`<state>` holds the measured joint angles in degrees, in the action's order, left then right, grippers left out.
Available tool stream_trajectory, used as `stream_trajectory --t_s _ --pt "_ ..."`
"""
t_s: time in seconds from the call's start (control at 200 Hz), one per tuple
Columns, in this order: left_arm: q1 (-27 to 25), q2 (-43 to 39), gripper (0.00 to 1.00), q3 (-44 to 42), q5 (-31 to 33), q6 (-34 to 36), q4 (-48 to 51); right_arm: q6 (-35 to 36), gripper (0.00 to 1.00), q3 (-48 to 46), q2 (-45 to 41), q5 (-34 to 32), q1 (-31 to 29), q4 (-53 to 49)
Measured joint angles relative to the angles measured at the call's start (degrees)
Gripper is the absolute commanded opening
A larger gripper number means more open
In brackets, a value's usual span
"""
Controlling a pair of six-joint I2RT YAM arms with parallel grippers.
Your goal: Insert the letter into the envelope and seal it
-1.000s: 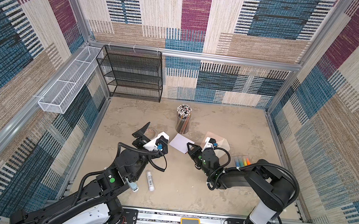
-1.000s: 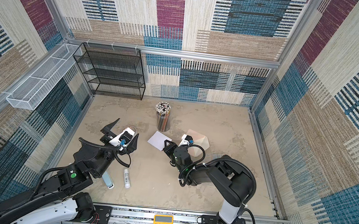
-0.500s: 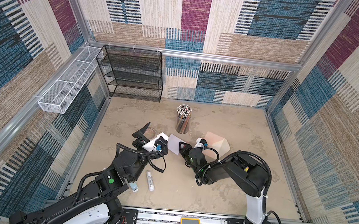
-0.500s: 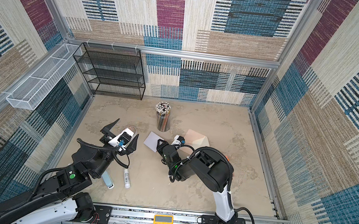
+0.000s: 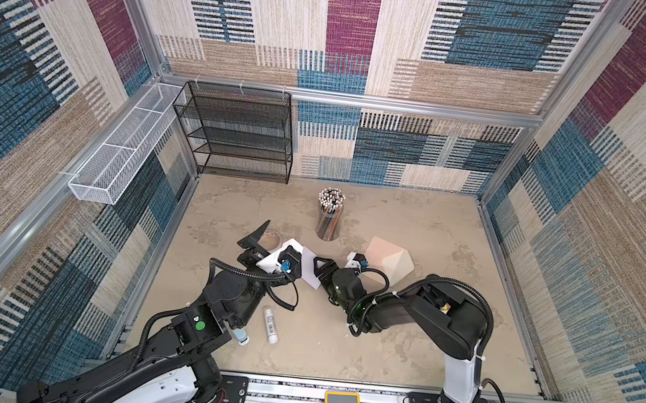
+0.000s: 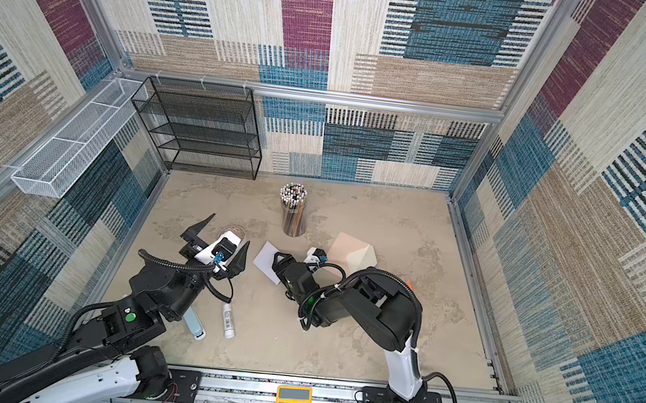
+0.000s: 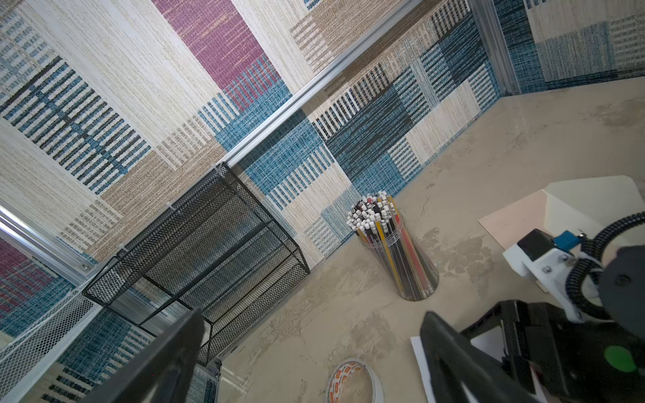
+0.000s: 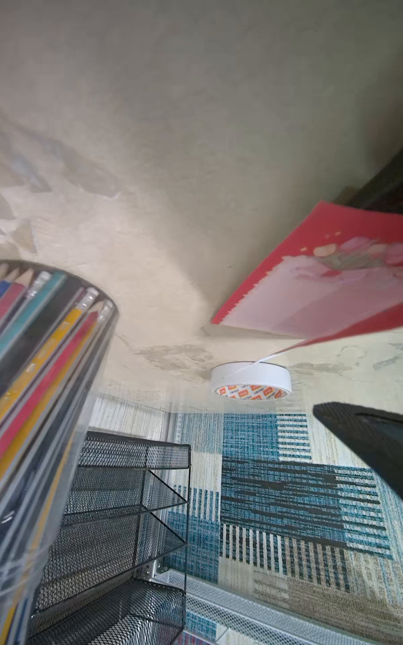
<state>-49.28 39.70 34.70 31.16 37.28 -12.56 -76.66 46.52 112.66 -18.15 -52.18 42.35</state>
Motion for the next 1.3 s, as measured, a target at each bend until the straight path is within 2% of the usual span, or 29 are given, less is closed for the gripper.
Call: stream_trajectory --t_s 0.286,0.837,1.303 --pt "0.0 -0.1 0.99 0.0 0.0 0.0 0.0 -0.9 1.0 2.8 -3.9 -1.3 -1.0 -13.6" --pt "0.0 1.0 0.98 1.7 0.0 -1.0 0.8 0.1 1.0 1.0 -12.2 -6.5 -2.5 -25.4" --pt "0.0 -2.4 0.97 3.5 0.3 -5.5 8.8 2.7 1.0 3.9 -14.2 -7.8 -3.4 -37.4"
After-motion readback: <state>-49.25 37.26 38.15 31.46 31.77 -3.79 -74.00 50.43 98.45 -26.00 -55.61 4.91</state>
